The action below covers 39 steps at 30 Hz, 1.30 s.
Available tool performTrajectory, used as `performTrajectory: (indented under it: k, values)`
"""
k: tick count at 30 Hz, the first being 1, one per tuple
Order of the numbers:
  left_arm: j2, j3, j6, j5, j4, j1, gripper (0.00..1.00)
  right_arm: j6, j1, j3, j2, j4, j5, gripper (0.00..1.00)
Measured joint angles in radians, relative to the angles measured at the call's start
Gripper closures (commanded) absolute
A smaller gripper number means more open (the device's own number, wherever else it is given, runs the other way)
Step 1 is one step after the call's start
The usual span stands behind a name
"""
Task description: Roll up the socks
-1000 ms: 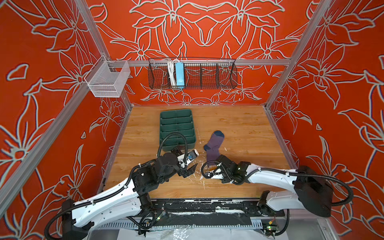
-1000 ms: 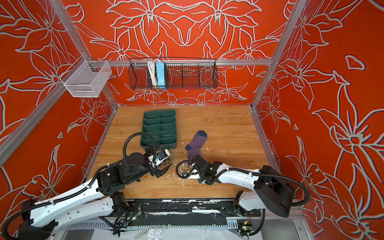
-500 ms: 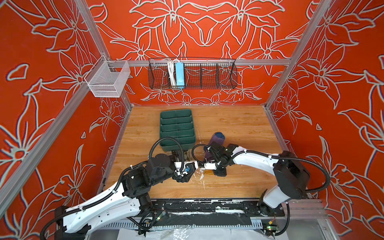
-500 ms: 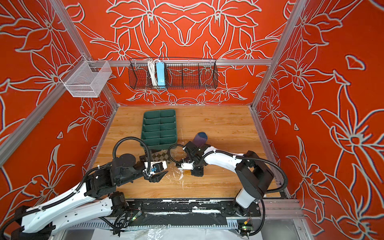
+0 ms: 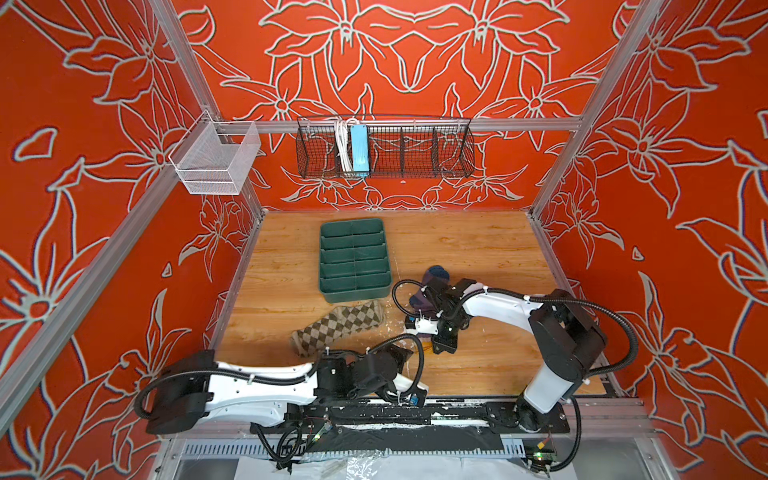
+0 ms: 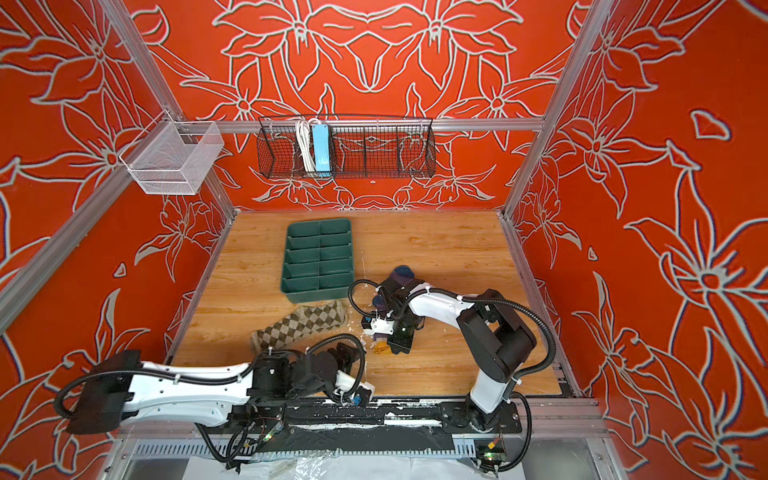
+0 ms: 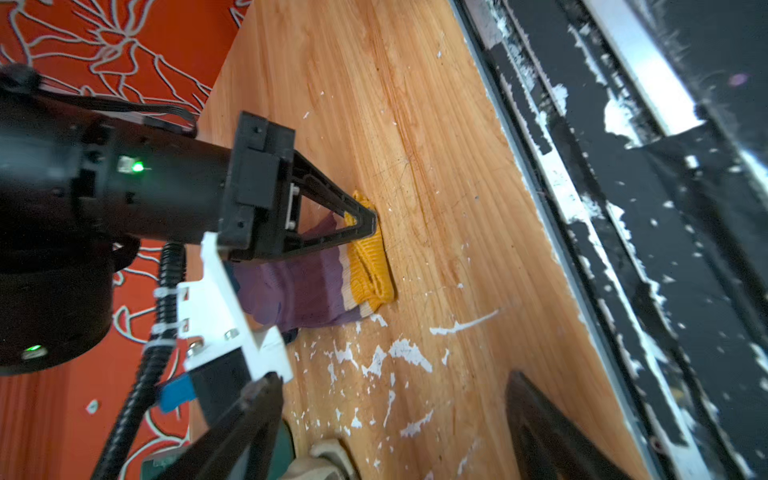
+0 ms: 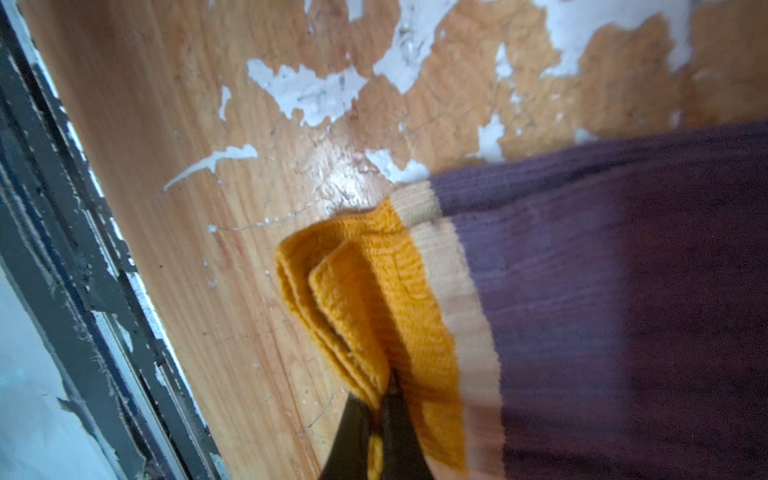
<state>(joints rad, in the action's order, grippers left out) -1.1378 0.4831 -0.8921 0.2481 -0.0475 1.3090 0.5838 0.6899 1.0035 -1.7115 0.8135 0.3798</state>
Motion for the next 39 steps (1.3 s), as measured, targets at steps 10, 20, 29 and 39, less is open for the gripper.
performTrajectory:
  k: [10,20,29,39]
  values:
    - [-0.330,0.043,0.168,0.110,-0.262,0.001,0.22,-0.020,-0.016,0.011,-0.015,0.010,0.023,1.00]
    - [-0.468,0.126,0.273,0.124,-0.281,-0.068,0.40,-0.022,-0.016,0.011,-0.015,0.010,0.024,1.00]
    - [-0.546,0.178,0.321,0.109,-0.287,-0.095,0.68,-0.024,-0.016,0.011,-0.014,0.010,0.024,1.00]
    - [-0.561,0.216,0.358,0.048,-0.220,-0.132,1.00,-0.031,-0.017,-0.003,0.033,-0.034,-0.008,0.89]
